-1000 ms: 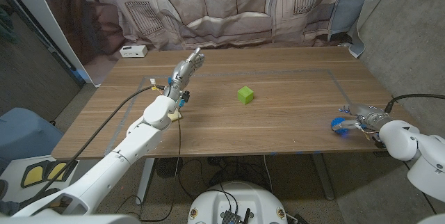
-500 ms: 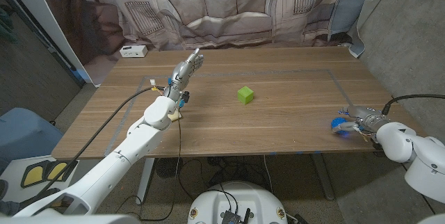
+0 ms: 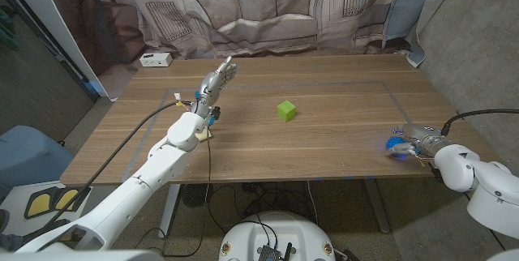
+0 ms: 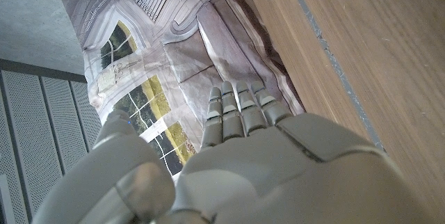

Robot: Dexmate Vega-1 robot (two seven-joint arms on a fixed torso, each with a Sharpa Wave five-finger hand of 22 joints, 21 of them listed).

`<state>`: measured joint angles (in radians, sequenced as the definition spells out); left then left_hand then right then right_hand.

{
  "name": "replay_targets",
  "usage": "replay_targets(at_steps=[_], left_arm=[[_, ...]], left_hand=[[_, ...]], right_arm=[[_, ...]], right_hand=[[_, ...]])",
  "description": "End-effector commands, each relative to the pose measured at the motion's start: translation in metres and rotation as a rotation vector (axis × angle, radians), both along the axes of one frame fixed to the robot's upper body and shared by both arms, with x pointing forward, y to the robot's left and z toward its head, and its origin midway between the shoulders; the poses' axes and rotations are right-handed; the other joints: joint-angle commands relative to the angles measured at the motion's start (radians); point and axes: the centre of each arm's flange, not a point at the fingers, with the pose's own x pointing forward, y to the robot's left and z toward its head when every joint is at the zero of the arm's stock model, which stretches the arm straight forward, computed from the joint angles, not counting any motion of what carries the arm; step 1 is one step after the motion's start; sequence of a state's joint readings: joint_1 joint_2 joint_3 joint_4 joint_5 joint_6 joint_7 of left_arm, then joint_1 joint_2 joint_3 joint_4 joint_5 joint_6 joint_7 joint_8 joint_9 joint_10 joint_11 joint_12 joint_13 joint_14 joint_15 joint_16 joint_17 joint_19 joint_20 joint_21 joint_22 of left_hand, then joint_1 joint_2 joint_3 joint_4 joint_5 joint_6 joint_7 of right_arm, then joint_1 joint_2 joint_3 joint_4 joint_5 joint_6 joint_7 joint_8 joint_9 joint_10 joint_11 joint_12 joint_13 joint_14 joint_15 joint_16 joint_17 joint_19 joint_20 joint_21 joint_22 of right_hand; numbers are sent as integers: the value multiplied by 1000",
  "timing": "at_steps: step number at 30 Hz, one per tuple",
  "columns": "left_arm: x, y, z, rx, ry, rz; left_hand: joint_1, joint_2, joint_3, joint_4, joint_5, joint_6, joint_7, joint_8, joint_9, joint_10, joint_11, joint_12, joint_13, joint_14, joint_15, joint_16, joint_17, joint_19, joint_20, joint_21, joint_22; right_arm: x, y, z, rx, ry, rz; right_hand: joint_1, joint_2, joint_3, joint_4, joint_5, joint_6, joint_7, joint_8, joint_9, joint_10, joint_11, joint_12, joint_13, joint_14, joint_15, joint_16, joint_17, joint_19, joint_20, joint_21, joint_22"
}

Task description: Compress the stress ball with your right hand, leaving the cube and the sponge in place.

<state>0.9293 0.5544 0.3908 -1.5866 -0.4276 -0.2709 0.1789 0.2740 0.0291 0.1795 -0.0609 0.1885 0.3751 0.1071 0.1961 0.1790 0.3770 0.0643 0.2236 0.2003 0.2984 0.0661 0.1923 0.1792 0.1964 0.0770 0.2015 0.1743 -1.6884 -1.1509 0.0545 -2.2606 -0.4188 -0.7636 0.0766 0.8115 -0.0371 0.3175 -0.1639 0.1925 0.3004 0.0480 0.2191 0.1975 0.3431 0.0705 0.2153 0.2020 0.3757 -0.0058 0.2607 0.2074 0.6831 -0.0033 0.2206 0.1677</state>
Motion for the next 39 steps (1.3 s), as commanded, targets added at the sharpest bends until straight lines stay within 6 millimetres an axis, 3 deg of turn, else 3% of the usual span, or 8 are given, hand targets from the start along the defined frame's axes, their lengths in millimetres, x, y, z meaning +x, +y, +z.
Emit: replay_targets(at_steps=[1, 8, 21, 31, 39], left_arm=[[-1, 4, -3, -7, 5, 3], [0, 5, -6, -10, 11, 5], [1, 5, -7, -14, 16, 3], [0, 6, -9, -23, 18, 4], [-1, 6, -11, -29, 19, 5]], left_hand=[[3, 14, 5, -6, 0, 12, -2, -1, 4, 8, 0, -1, 2, 6, 0, -1, 2, 0, 6, -3, 5], [3, 15, 5, -7, -1, 13, -2, -1, 4, 6, -2, -2, 3, 6, 1, -1, 2, 0, 6, -3, 5], [2, 16, 6, -8, -1, 14, -2, -2, 4, 7, -1, -2, 3, 6, 3, -2, 2, -1, 7, -3, 6], [2, 17, 6, -9, -1, 16, -4, -1, 4, 8, -4, -3, 3, 6, 2, -2, 2, -1, 8, -3, 6], [2, 18, 6, -10, -1, 18, -3, -1, 4, 10, -8, -2, 3, 6, 0, -2, 2, -1, 8, -3, 6]], right_arm=[[3, 2, -6, -29, 3, -18], [4, 1, -8, -32, 0, -27], [6, 0, -12, -25, -46, -8], [8, 0, -15, -2, -66, 11], [10, 0, -18, 3, -74, 7]], right_hand=[[14, 3, 2, 4, -1, 17, 0, 6, 4, 20, 0, 12, 4, 20, -5, 9, 3, 20, -6, 7, 2], [42, 11, 8, -1, 2, 40, -4, 11, 4, 47, -2, 18, 5, 44, -12, 17, 5, 53, -8, 11, 2], [124, 32, 22, -7, 1, 104, -6, 21, 5, 112, -10, 29, 5, 122, -27, 49, 12, 158, -15, 26, 3], [182, 37, 20, -9, -2, 143, -1, 21, 6, 154, -8, 34, 6, 199, -53, 87, 25, 256, -41, 47, 5], [241, 52, 23, -9, -1, 186, 1, 26, 8, 197, -12, 42, 7, 251, -71, 119, 41, 304, -71, 52, 5]])
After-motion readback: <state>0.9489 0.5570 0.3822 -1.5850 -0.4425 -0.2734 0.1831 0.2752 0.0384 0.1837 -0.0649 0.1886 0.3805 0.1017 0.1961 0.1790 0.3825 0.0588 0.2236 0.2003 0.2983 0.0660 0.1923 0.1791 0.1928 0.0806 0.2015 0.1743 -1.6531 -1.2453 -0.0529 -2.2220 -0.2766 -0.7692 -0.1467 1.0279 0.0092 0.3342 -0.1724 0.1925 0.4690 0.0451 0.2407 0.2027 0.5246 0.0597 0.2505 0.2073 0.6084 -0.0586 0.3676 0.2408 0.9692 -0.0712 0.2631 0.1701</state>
